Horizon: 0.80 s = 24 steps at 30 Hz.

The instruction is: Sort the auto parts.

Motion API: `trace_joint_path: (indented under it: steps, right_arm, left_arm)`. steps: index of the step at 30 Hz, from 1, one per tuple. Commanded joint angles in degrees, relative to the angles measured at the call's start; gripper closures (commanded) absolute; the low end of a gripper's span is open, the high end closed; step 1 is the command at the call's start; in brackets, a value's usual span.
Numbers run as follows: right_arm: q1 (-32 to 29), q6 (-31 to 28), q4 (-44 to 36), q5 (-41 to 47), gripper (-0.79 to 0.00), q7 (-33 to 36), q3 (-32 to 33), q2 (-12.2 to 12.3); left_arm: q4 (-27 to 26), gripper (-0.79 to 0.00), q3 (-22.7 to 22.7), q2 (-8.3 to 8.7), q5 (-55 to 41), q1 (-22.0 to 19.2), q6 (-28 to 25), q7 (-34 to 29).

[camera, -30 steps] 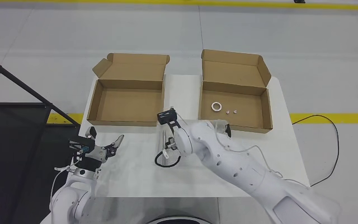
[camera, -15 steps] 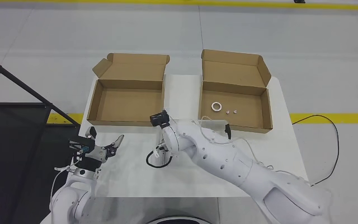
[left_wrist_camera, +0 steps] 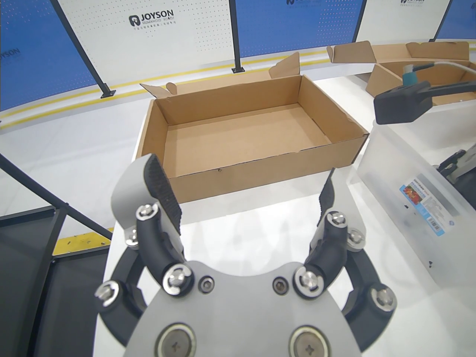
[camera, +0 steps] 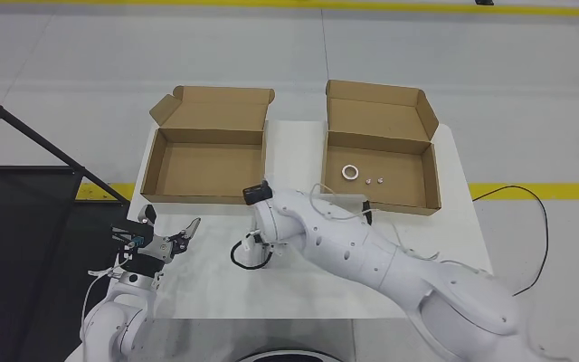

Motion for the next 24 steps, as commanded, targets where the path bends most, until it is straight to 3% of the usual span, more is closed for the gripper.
trace_joint_path:
  steps: [1,9,19,24]
  right_arm:
    - [0.8,0.8,0.5,2.2,-0.456,-0.8,-1.0,-0.2]
    - [0.7,0.9,2.1,2.1,-0.249,-0.9,-1.0,-0.8]
    - [0.3,1.0,3.5,1.9,-0.262,-1.0,-1.0,-1.2]
    - [0.1,0.9,4.8,1.1,-0.219,-0.8,-1.0,-1.4]
  left_arm:
    - [0.0,-0.785,0.0,0.0,0.0,0.0,0.0,0.0]
    - [0.0,-0.785,0.0,0.0,0.0,0.0,0.0,0.0]
    - [0.0,-0.785,0.0,0.0,0.0,0.0,0.0,0.0]
    - [0.0,-0.785,0.0,0.0,0.0,0.0,0.0,0.0]
